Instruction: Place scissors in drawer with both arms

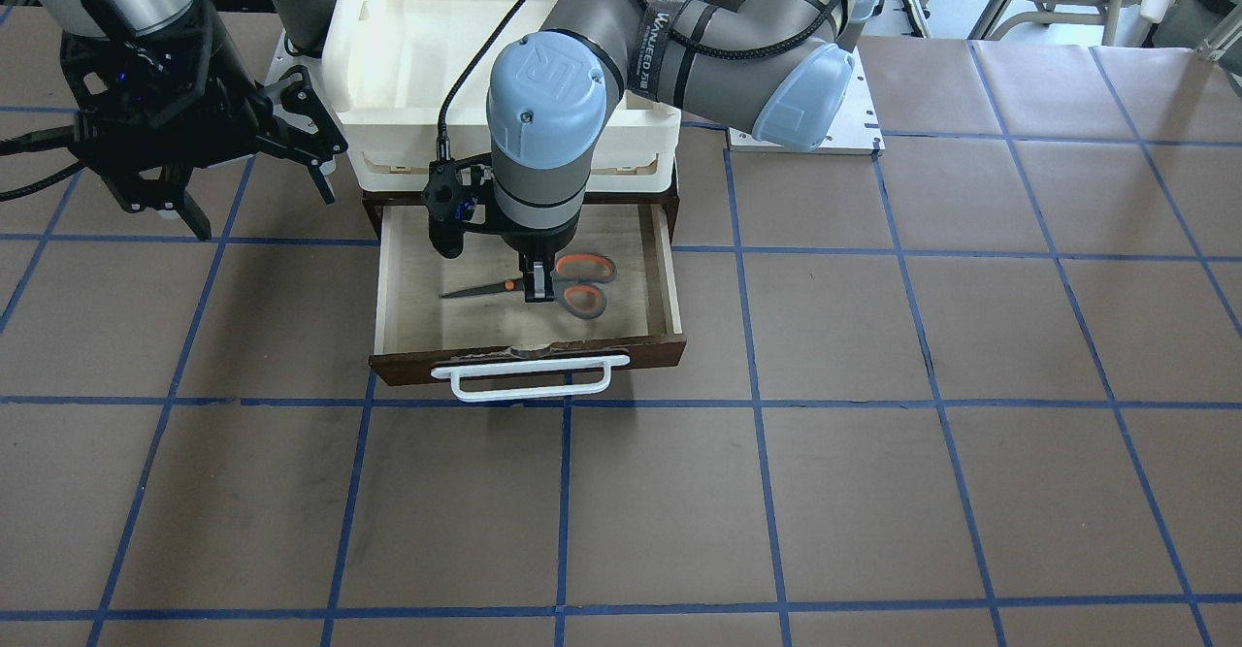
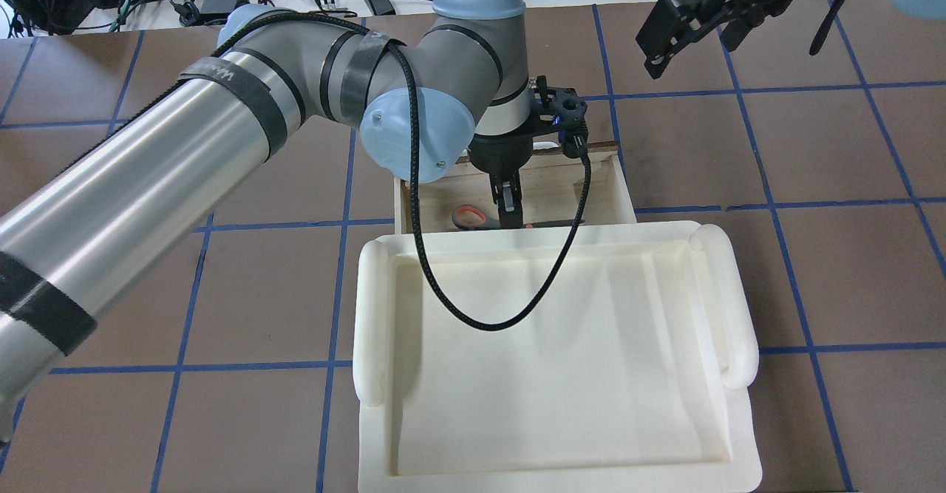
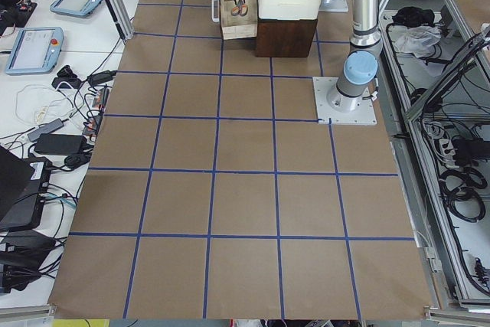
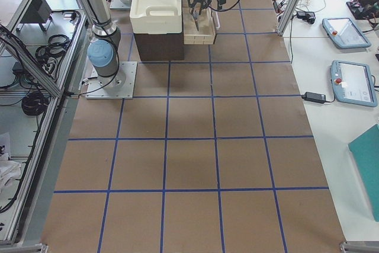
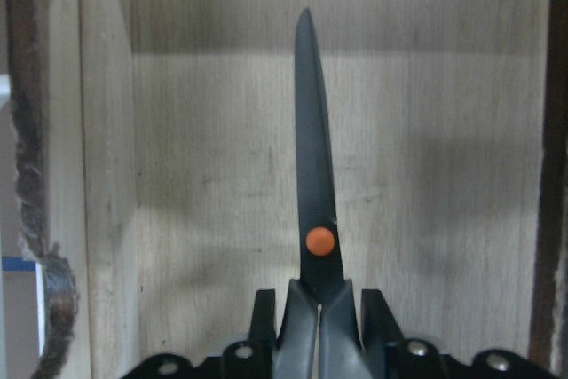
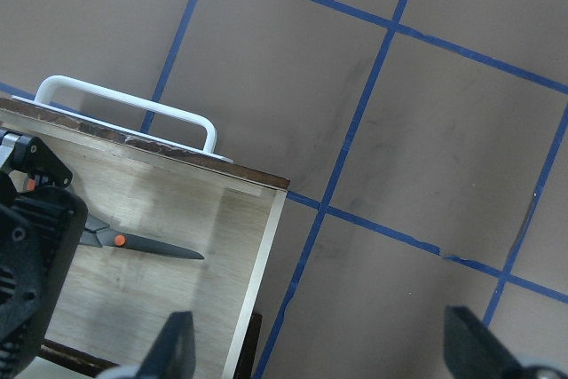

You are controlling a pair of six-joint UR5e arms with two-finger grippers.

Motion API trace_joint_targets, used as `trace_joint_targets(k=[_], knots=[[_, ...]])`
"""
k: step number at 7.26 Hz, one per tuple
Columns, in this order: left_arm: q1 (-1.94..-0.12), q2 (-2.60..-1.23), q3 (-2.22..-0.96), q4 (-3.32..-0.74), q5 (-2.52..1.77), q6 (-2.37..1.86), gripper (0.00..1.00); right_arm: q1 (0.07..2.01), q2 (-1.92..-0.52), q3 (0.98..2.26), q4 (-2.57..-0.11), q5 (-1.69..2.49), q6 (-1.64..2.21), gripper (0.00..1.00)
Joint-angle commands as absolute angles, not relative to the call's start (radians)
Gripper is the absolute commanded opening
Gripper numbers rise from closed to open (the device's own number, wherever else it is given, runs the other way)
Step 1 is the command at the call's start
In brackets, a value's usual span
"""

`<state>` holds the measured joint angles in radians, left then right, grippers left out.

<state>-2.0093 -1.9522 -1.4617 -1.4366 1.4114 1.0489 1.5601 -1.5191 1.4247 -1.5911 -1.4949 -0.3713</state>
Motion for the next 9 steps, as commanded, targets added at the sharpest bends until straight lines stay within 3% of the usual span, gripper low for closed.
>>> trace_joint_targets(k=[1,4,9], knots=[[-2.011,-1.945,-1.46,-1.436,1.411,1.046,1.0,1.56,-1.526,1.427,-1.598,-1.535,-0.351,1.0],[-1.99,-1.847,-1.448,-1.433,1.423,0.887,1.0,1.56,-1.526,1.428,-1.611,-1.537,-0.269,1.0],[-1.691,-1.678,-1.509,-1.477,1.518,0.662,1.0,1.563,-1.528,1.433,-1.597,-1.562,-0.059,1.0]])
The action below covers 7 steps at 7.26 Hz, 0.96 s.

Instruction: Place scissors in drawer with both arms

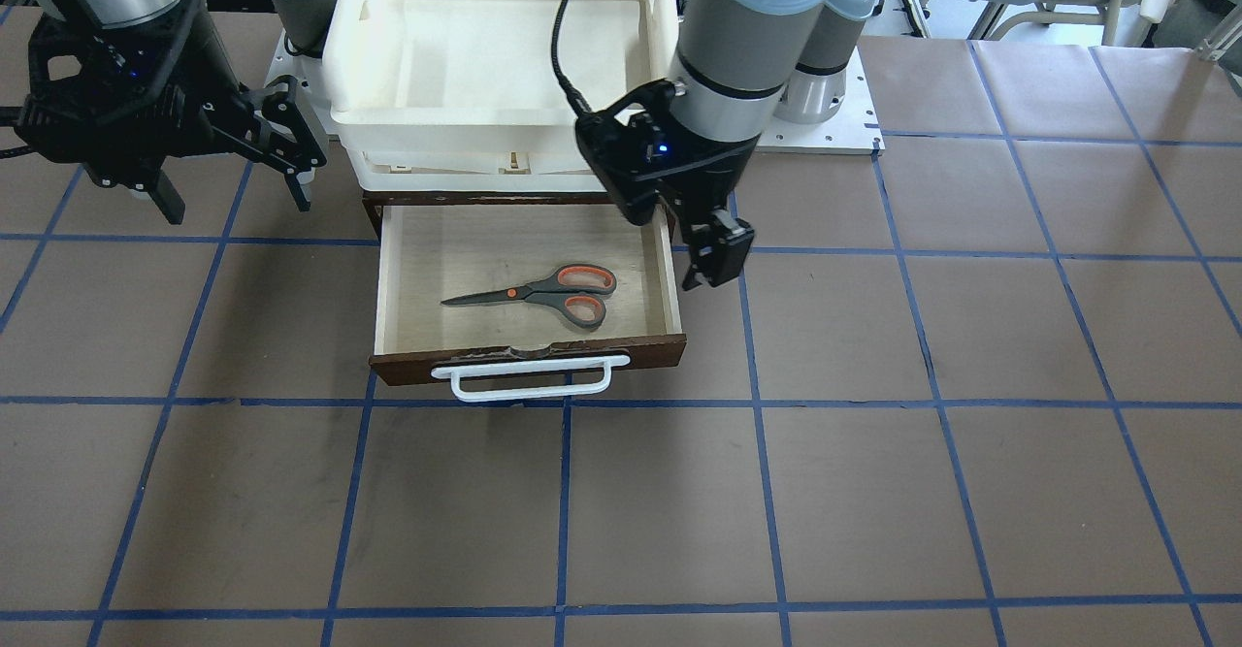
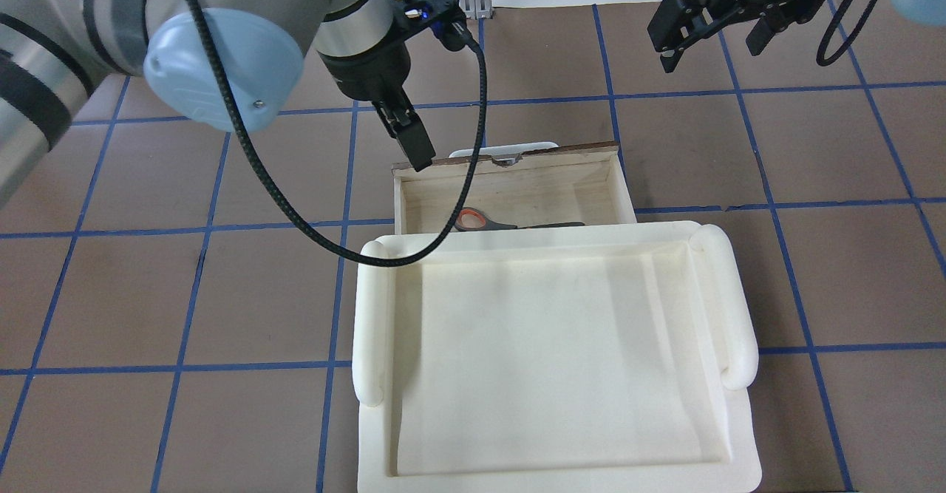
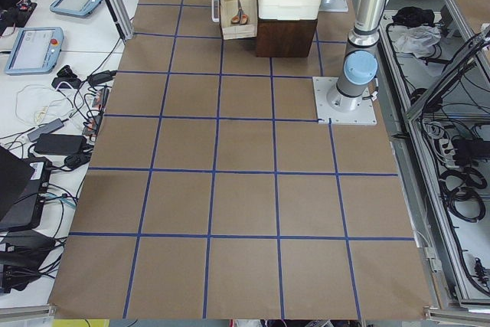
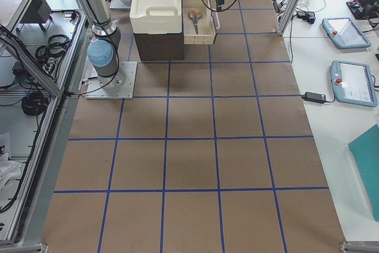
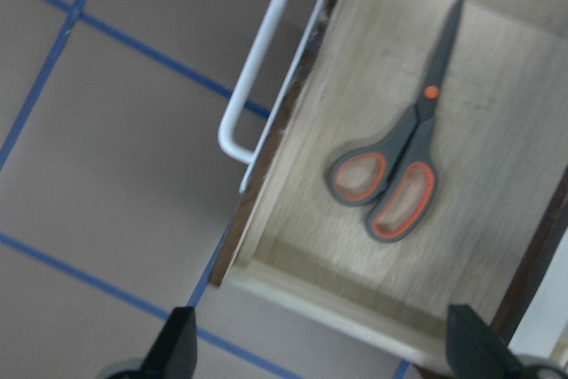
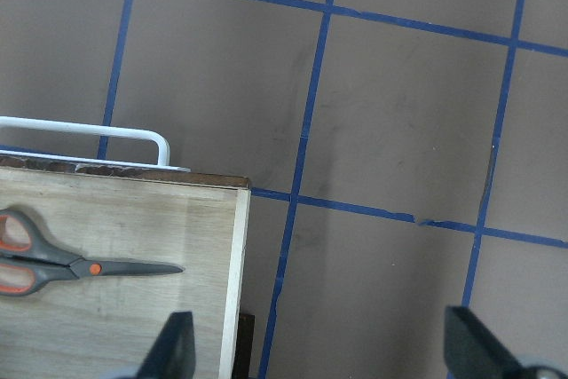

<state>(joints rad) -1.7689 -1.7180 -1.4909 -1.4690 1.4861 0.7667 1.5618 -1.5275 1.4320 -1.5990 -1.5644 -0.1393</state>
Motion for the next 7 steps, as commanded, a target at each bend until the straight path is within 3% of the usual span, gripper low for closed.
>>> trace_joint_targets(k=[1,4,7], knots=[[-1.684,-1.633,-1.52,-1.506,1.541,0.575,1.0,1.566,-1.526,1.433,-1.597,-1.562,0.009,1.0],[-1.652,-1.523,-1.572,-1.577,1.653,0.223,1.0,1.604,-1.525,1.45,-1.611,-1.607,0.038,1.0],[-1.591,-1.512,-1.574,-1.515,1.647,0.155,1.0,1.605,-1.522,1.451,-1.612,-1.6,0.04,1.0]])
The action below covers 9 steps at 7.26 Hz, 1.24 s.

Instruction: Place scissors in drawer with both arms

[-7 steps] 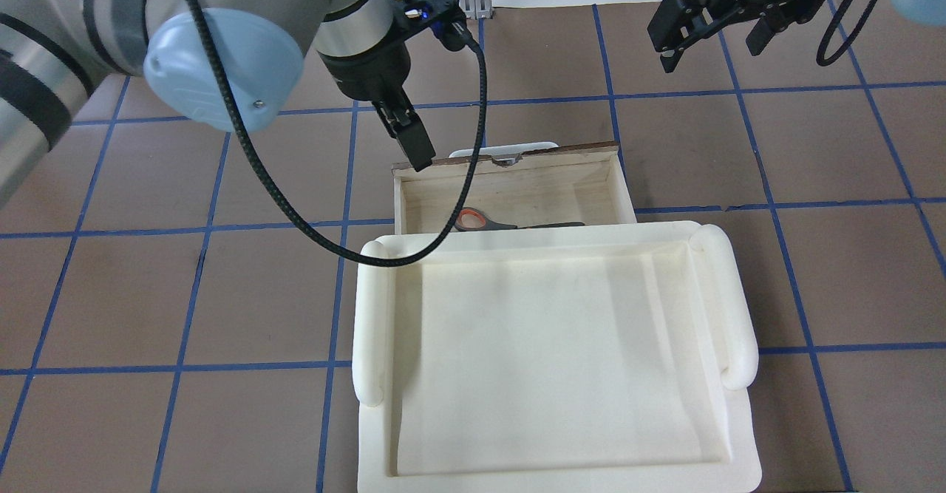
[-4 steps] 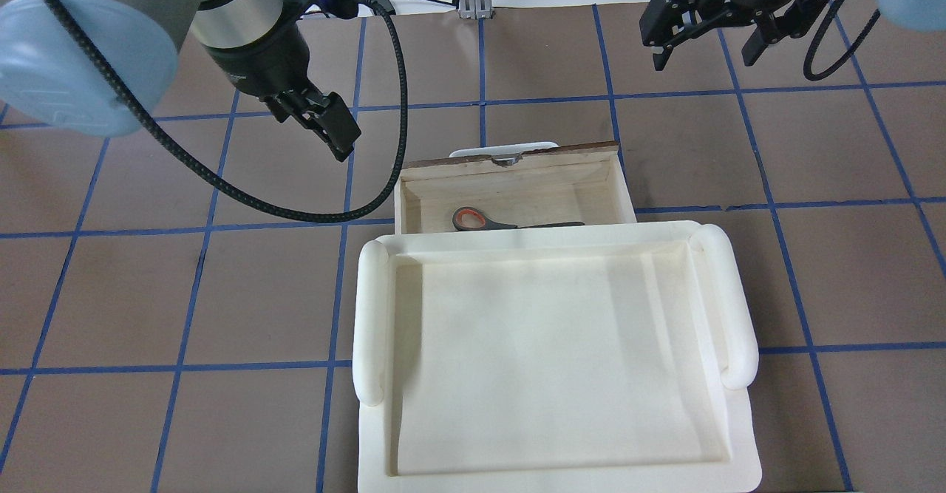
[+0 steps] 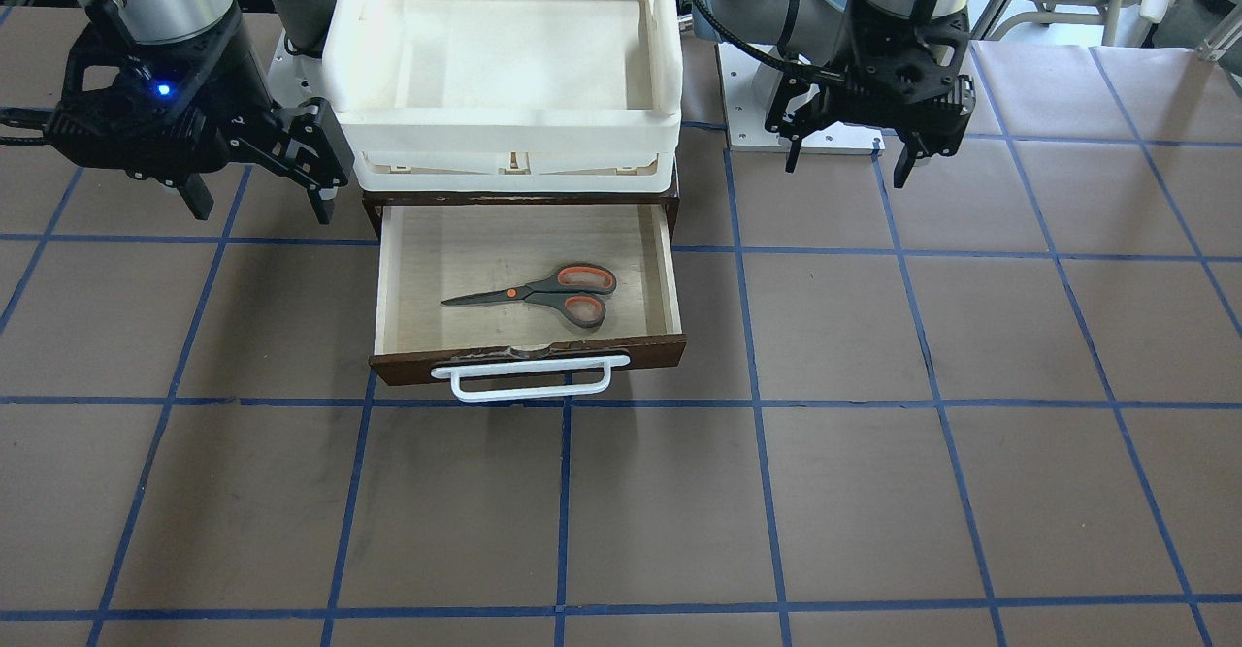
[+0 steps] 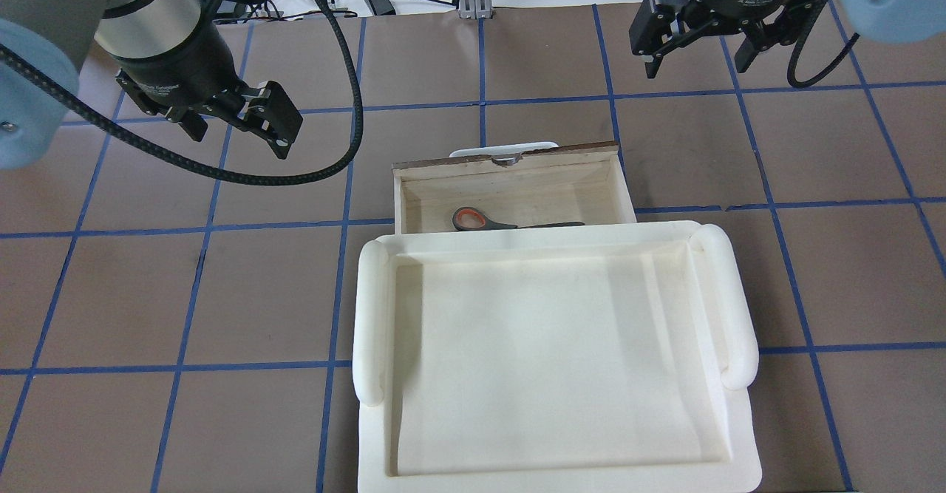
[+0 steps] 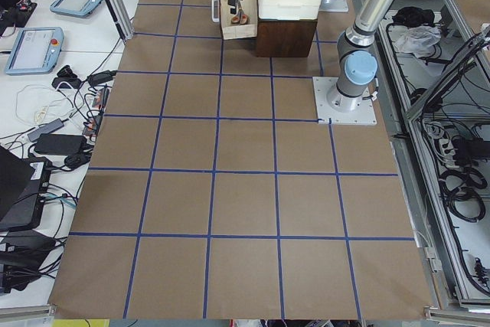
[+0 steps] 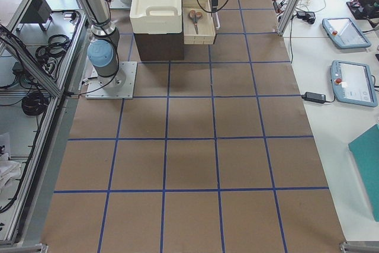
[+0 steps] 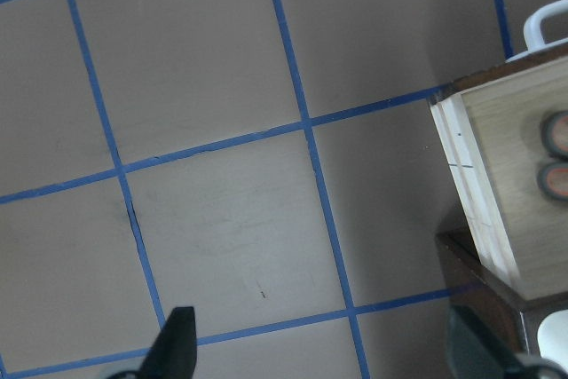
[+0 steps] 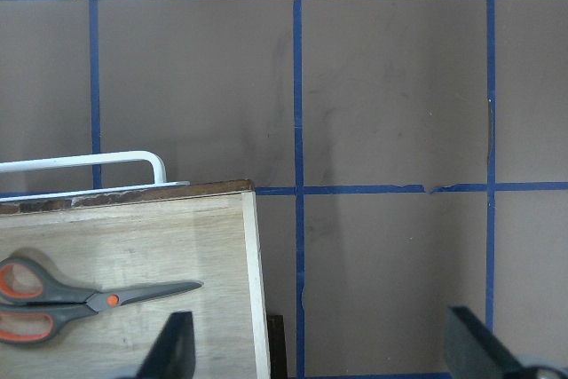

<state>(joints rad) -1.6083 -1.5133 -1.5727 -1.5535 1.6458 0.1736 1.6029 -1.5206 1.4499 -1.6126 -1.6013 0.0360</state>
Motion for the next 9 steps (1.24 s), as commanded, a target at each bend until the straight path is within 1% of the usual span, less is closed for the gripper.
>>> trace_joint_targets(k=[1,4,7,9], knots=[[-1.591,-1.52,-1.568,-1.476,1.646,0.146,1.0,1.605,-1.526,1.451,-1.611,-1.601,0.04,1.0],[-1.575,-1.539,-1.566,-1.408,1.646,0.102,1.0,1.605,-1.528,1.466,-1.612,-1.591,0.04,1.0],[-1.583,-1.545,-1.585,-1.401,1.644,-0.007,1.0,1.605,-1.528,1.465,-1.612,-1.591,0.037,1.0],[-1.588,-1.523,-1.614,-1.379,1.638,-0.031,1.0,1.605,-1.528,1.466,-1.612,-1.591,0.031,1.0]])
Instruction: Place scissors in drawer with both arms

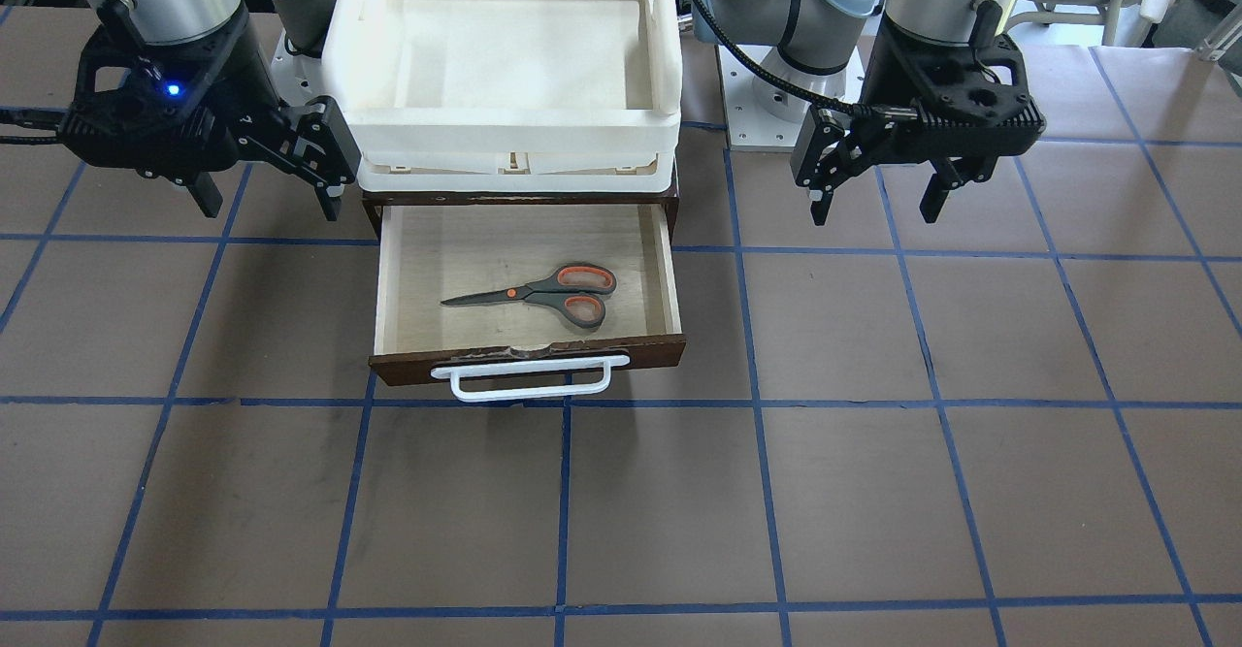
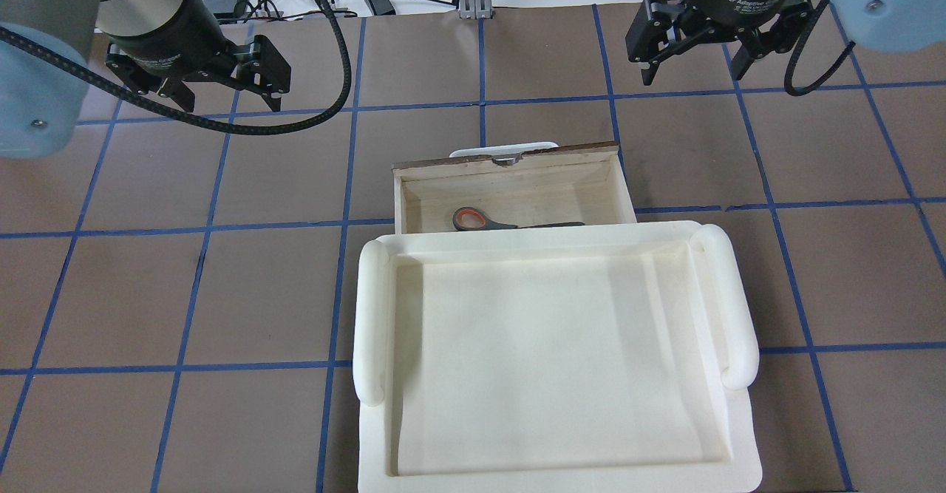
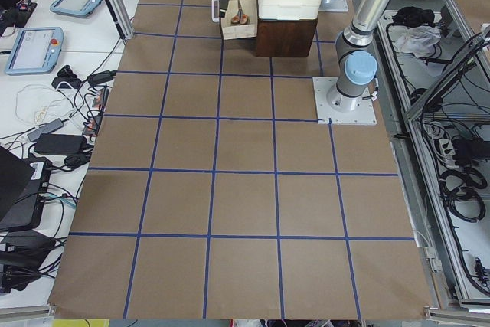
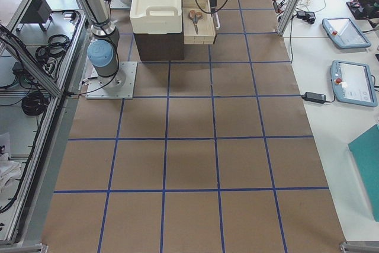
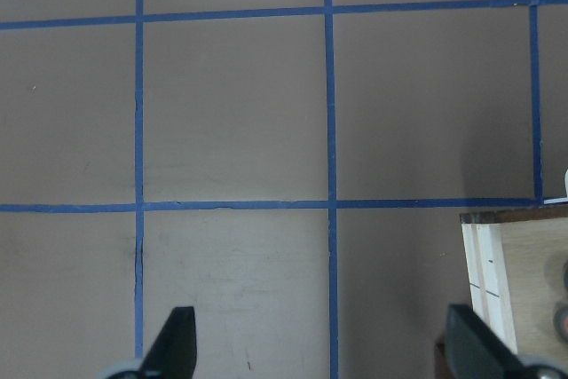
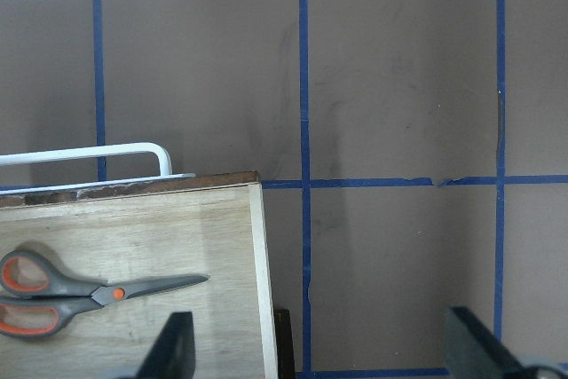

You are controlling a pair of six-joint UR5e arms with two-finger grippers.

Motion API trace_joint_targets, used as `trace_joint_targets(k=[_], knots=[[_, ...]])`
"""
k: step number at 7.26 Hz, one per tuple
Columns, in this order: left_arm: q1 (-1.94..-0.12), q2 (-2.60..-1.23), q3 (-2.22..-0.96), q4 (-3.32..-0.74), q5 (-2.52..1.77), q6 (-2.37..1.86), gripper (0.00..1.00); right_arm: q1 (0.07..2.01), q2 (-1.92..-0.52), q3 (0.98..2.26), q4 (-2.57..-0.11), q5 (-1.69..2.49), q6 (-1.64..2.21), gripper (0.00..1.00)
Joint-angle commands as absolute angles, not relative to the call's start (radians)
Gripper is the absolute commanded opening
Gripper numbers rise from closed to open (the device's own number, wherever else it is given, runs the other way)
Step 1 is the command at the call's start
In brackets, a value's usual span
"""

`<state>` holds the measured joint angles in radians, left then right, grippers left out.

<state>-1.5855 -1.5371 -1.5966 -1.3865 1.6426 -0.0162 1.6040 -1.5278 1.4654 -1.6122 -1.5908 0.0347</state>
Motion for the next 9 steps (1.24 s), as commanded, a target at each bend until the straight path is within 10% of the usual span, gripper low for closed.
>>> trace_joint_targets(k=[1,9], knots=[[-1.589,-1.526,-1.615,-1.379,1.638,-0.031,1.0,1.603,-1.528,1.466,-1.612,-1.591,0.035,1.0],[-1.589,-1.523,-1.615,-1.387,1.598,-0.014,1.0,1.603,-1.528,1.466,-1.612,-1.591,0.032,1.0]])
